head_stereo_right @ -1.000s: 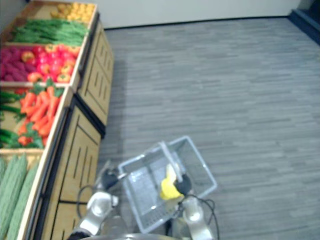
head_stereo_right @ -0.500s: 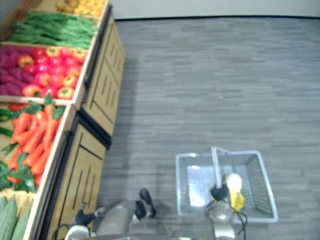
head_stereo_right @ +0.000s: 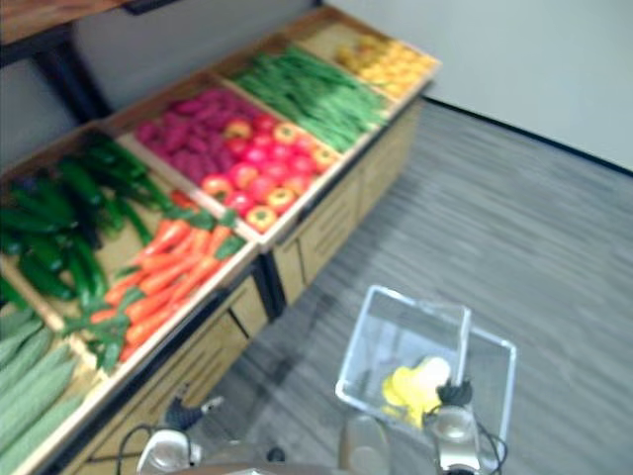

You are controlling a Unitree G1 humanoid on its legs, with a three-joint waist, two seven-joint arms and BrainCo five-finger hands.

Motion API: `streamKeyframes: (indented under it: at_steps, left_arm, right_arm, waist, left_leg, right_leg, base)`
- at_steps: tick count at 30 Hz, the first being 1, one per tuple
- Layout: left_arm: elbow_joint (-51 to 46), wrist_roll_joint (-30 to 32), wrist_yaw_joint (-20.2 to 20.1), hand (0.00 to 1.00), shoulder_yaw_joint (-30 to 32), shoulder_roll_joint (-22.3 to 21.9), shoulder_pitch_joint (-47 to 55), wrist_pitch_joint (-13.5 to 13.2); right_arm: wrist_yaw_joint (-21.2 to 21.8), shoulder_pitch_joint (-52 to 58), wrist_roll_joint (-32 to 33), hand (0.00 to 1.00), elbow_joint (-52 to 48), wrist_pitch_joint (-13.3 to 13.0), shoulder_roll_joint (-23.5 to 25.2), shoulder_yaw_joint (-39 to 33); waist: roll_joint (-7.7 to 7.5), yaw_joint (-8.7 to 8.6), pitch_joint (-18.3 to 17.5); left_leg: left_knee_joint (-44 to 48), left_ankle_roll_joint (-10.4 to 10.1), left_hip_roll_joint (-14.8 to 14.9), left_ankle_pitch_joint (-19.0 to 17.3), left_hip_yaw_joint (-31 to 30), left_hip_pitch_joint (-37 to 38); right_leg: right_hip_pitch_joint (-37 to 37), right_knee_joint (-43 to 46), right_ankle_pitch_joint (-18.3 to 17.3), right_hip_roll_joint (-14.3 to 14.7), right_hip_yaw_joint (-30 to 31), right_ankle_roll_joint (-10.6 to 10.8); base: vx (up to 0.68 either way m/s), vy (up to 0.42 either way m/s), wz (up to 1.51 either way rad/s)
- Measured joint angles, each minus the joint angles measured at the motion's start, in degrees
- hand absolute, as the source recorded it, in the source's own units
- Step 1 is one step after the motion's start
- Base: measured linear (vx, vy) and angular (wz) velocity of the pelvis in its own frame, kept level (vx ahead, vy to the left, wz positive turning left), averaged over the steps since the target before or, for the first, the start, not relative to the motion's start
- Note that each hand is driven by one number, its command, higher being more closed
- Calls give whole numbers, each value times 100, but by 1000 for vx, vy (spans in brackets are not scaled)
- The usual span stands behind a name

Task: Pick vegetable in the basket

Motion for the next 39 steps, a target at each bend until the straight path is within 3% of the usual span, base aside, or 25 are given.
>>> streamKeyframes:
  at_steps: [1,3,4,5,6,9,10,12,15,20,26,28,32,39]
  left_arm:
    - [80,-101,0,0,84,-18,5,2]
    - [97,-255,-5,0,99,-170,97,-12]
    - [97,-398,-8,0,99,-207,146,-14]
    - [96,-477,-8,0,100,-216,157,-14]
    - [66,-625,-9,0,101,-226,144,-16]
    - [-238,-702,-11,0,98,-236,110,-15]
    - [-424,-717,-12,0,97,-237,48,-13]
    - [-943,-853,-10,0,95,-202,-101,-16]
    - [-1621,-847,8,0,69,21,-287,-60]
    - [-2558,-570,145,0,-33,510,-916,-117]
    - [-2640,136,216,0,-598,1385,-2269,-105]
    - [-2480,747,219,0,-1086,1769,-3071,-46]
    - [-1868,1577,227,0,-1830,1991,-4303,34]
    - [-831,2501,223,0,-2737,2661,-6016,80]
  right_arm:
    - [2,2,77,100,128,1,28,-124]
    - [7,3,82,100,216,23,-50,-280]
    - [50,11,73,100,224,13,-79,-269]
    - [83,17,74,100,230,13,-84,-270]
    - [106,40,74,100,237,15,-83,-274]
    - [106,55,76,100,362,11,-80,-309]
    - [99,97,80,100,419,12,-78,-338]
    - [97,222,83,100,417,9,-55,-401]
    - [117,241,83,100,415,-18,63,-432]
    - [126,328,80,100,383,-117,176,-427]
    - [130,435,142,100,162,-146,172,-311]
    - [128,398,178,100,32,-188,170,-300]
    - [110,247,189,100,-83,-241,172,-253]
    - [3,8,221,100,-642,-459,173,-15]
  waist:
    - [59,-20,0]
    - [359,-18,-154]
    - [408,-18,-143]
    - [416,-19,-148]
    - [415,-18,-149]
    - [348,-24,-138]
    - [328,-47,-149]
    - [306,-54,-162]
    - [296,-79,-219]
    - [228,-186,-248]
    - [215,-273,-240]
    - [201,-378,-226]
    - [152,-517,-150]
    - [198,-791,486]
  left_leg:
    - [315,-151,253,-230,30,-151]
    - [392,-254,809,-181,422,-254]
    - [323,-303,1102,-18,935,-248]
    - [264,-299,1236,78,1254,-238]
    - [165,-295,1459,225,1961,-197]
    - [-77,-313,1728,609,3559,-36]
    - [-161,-364,1727,804,4111,-36]
    - [-516,-300,1555,1093,4447,-23]
    - [-1338,-251,1146,1585,4293,110]
    - [-2408,-224,930,2256,4133,293]
    - [-2515,-302,1025,2299,4289,110]
    - [-2515,-261,1035,2366,4443,-168]
    - [-2502,-238,1016,2430,4640,-426]
    - [-2476,-256,1072,2503,4925,-772]
  right_leg:
    - [62,348,273,37,-490,92]
    - [228,391,152,169,-1205,-129]
    - [418,350,101,187,-1569,-231]
    - [520,303,87,182,-1751,-269]
    - [716,179,75,160,-2084,-334]
    - [1044,20,49,-84,-2721,-403]
    - [1176,-50,59,-244,-2994,-379]
    - [1387,-284,143,-446,-3362,-256]
    - [1504,-634,358,-552,-3619,-203]
    - [1534,-931,559,-454,-3877,-238]
    - [1211,-908,546,-334,-3711,-325]
    - [808,-799,636,-311,-3529,-348]
    - [336,-669,720,-301,-3255,-405]
    - [-306,-500,791,-198,-2905,-477]
  base:
    - [202,-518,203]
    - [181,-428,172]
    - [176,-455,149]
    - [110,-421,144]
    - [42,-236,112]
    - [16,-141,125]
    - [-11,-18,121]
    - [-21,43,107]
    - [-13,54,52]
    - [-32,10,27]
    - [-60,-17,-12]
    - [-8,5,-32]
    - [18,5,-30]
    - [2,-16,-22]
